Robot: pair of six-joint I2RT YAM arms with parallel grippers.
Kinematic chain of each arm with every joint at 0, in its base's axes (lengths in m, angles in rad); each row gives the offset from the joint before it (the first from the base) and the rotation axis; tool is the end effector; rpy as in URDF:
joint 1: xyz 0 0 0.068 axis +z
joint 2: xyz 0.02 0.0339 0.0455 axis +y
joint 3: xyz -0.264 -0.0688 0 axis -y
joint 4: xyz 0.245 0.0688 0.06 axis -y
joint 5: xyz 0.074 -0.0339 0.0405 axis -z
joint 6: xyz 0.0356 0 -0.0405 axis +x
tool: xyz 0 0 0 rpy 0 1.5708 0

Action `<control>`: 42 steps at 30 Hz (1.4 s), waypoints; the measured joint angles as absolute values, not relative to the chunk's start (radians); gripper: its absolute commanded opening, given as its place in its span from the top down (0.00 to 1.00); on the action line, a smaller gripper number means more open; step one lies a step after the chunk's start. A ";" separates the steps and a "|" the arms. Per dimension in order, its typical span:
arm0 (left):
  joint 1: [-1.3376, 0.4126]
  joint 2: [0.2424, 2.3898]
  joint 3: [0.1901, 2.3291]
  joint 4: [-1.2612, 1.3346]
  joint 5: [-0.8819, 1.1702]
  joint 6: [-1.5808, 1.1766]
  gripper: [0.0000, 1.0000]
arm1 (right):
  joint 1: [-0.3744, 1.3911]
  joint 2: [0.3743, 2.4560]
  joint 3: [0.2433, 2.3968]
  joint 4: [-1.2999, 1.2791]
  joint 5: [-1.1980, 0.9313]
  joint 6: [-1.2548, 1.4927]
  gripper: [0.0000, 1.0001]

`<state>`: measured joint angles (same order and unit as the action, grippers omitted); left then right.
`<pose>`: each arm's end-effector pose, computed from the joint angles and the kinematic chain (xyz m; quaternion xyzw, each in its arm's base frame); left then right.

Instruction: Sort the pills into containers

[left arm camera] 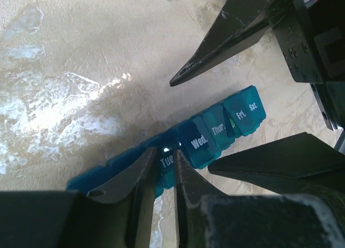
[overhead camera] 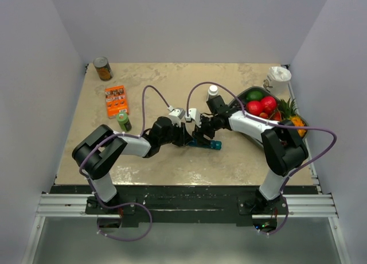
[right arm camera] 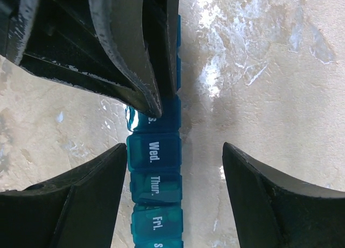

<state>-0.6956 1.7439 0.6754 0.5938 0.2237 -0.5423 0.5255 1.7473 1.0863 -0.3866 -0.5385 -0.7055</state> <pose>0.2503 -0.2193 0.1380 0.1229 0.8413 -0.3780 0.3664 0.2926 0.1908 0.1798 -0.5938 0.7206 0.2335 0.2714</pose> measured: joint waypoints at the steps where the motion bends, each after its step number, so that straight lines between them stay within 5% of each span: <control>1: -0.695 1.747 0.676 0.599 0.224 -0.543 0.77 | 0.526 1.747 1.086 -0.386 -0.535 -0.705 0.27; 13: -0.690 1.767 0.677 0.632 0.224 -0.563 0.80 | 0.550 1.747 1.084 -0.397 -0.515 -0.728 0.18; 42: -0.687 1.777 0.644 0.694 0.273 -0.565 0.86 | 0.516 1.747 1.082 -0.395 -0.489 -0.719 0.36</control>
